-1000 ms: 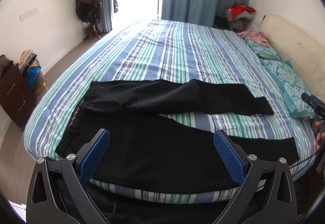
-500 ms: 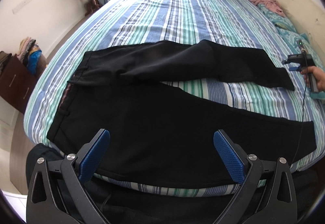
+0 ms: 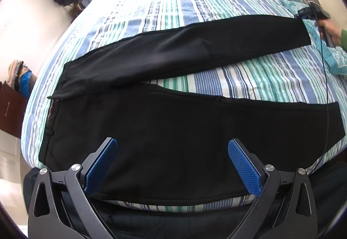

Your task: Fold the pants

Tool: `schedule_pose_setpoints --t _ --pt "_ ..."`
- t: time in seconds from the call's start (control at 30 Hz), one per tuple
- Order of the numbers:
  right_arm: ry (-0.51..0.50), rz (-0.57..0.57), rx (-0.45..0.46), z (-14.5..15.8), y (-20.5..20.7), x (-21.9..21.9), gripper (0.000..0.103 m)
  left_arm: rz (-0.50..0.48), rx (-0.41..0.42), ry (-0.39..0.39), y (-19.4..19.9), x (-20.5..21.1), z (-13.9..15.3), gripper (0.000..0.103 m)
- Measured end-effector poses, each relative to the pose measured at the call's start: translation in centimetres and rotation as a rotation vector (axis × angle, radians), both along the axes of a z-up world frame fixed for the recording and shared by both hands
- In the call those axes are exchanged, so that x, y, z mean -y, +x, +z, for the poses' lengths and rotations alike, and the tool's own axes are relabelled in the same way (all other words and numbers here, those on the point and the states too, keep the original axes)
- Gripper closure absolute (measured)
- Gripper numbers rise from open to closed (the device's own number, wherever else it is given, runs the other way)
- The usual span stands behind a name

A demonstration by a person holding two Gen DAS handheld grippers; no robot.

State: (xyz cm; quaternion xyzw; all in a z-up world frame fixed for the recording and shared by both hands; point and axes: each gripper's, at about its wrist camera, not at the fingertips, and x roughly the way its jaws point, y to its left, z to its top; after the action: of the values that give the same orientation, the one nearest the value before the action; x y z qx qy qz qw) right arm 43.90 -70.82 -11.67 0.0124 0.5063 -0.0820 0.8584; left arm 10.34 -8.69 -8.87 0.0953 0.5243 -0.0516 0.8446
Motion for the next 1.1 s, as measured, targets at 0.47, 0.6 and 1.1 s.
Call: schedule_pose_setpoints --t 0.47,0.6,1.1 --pt "-0.004 -0.105 0.086 -4.9 -3.6 -2.1 0.039 0.156 0.158 -0.022 12.6 -6.5 -0.1 0.001" --pt "0.055 -0.065 0.194 -2.0 -9.9 -4.9 0.025 0.308 0.06 0.087 23.2 -13.1 -6.2 0.001" --pt "0.286 -0.128 0.122 -1.8 -32.9 -14.2 0.008 0.387 0.028 0.108 20.1 -19.2 -7.5 0.001"
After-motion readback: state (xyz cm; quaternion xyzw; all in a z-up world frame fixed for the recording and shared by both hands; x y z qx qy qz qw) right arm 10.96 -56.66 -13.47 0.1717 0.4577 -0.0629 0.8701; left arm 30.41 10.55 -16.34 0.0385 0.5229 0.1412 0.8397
